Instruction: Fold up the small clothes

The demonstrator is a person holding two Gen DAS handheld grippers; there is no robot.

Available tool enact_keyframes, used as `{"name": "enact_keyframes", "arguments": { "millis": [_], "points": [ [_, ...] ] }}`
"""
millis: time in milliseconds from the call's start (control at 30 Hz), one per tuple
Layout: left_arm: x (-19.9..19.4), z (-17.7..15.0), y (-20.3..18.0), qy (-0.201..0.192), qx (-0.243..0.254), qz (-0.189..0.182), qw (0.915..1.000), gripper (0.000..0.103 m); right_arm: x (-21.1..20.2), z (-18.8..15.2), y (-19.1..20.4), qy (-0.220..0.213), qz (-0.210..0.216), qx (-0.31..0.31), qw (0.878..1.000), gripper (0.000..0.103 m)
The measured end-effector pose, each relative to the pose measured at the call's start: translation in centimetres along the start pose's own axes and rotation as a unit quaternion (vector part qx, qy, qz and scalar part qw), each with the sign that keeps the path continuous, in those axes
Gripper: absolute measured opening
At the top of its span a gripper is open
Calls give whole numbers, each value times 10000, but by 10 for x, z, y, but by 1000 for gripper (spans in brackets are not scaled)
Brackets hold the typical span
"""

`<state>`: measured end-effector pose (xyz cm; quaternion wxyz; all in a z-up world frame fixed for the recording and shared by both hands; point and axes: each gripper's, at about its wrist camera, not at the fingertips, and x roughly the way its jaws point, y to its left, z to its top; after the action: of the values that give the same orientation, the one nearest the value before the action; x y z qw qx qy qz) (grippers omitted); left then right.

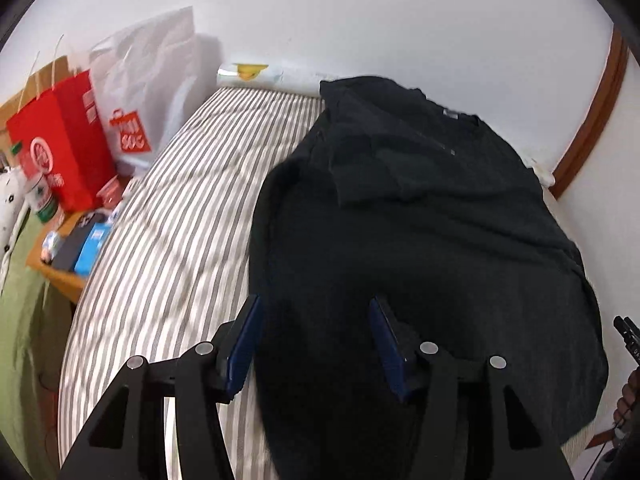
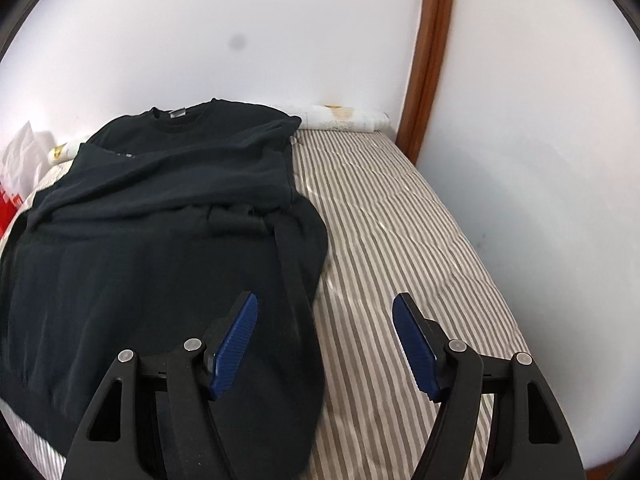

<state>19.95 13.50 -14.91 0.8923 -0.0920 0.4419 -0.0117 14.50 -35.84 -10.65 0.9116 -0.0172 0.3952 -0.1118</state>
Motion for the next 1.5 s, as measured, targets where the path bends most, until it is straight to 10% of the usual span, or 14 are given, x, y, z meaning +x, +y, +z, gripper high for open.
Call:
{"name": "enact_keyframes", "arguments": {
  "millis": [533,833,1100,1500],
  "points": [
    [-19,-71,7,-22,79,-85,9999,52,-15,-83,-5,548,817,286,9947,68],
    [-3,-60,-5,-118,441,178,9988,51,17,-67,20,626,1038,221,9924,36],
    [6,-51,-14,-133,421,120,9990,12,37,-46,33,563,1124,240,9918,16],
    [-27,-63,5,-298,-272,-332,9986,7,4,-53,12,218,1225,295,9918,6]
  ]
}}
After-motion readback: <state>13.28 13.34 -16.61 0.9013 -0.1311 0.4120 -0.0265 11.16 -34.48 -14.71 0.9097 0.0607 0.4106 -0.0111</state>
